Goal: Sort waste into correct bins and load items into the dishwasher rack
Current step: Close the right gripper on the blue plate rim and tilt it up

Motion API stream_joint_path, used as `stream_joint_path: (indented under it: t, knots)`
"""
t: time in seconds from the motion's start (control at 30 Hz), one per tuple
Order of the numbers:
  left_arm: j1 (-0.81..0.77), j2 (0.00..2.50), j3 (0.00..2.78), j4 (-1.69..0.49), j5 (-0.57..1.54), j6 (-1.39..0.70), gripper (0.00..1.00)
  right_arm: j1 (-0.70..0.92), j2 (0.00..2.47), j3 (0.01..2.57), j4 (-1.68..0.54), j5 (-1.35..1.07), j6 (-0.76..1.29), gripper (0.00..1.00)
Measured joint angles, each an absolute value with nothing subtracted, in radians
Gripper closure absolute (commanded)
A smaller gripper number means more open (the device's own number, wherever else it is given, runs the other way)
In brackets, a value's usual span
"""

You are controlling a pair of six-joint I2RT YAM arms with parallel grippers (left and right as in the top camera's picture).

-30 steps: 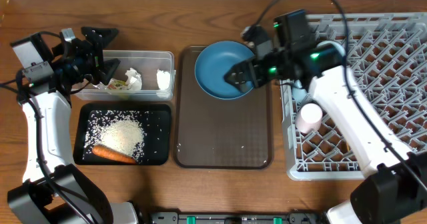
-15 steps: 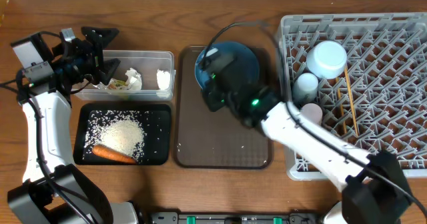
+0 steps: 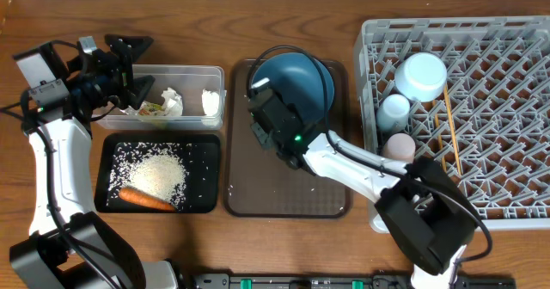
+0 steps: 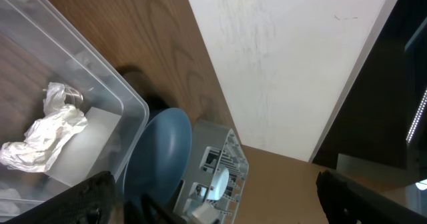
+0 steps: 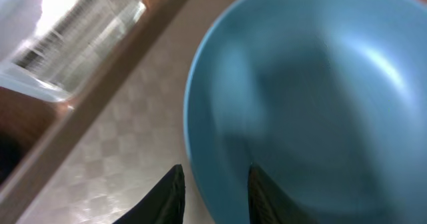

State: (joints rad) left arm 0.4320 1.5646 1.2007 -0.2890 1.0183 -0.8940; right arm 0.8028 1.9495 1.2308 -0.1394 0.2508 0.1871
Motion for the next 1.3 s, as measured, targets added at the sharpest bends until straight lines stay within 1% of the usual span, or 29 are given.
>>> stream_joint_path:
  t: [0.2, 0.63, 0.8, 0.9, 1.2, 1.27, 1.3]
  knots:
    - [0.432, 1.565, 1.201, -0.289, 1.018, -0.894, 0.02, 0.802, 1.957, 1.229, -0.119, 0.231, 0.187, 0.64]
    - [0.432, 1.565, 1.201, -0.289, 1.018, -0.894, 0.02, 0.802, 1.957, 1.229, -0.117, 0.182, 0.187, 0.64]
    - [0.432, 1.565, 1.201, -0.289, 1.018, -0.894, 0.02, 0.802, 1.986, 1.229, -0.081, 0.175, 0.187, 0.64]
    - [0.432, 1.565, 1.201, -0.289, 1.018, -0.894, 0.02, 0.802, 2.024, 1.229, -0.069, 0.176, 0.178, 0.68]
    - [0.432, 1.565, 1.201, -0.289, 1.018, -0.894, 0.02, 0.802, 2.038, 1.229, -0.041, 0.195, 0.152, 0.72]
    - [0.432, 1.565, 1.201, -0.289, 1.018, -0.894, 0.02, 0.802, 2.038, 1.229, -0.041, 0.199, 0.147, 0.77]
    - [0.432, 1.565, 1.201, -0.289, 1.018, -0.894, 0.02, 0.802, 2.038, 1.229, -0.041, 0.199, 0.146, 0.78]
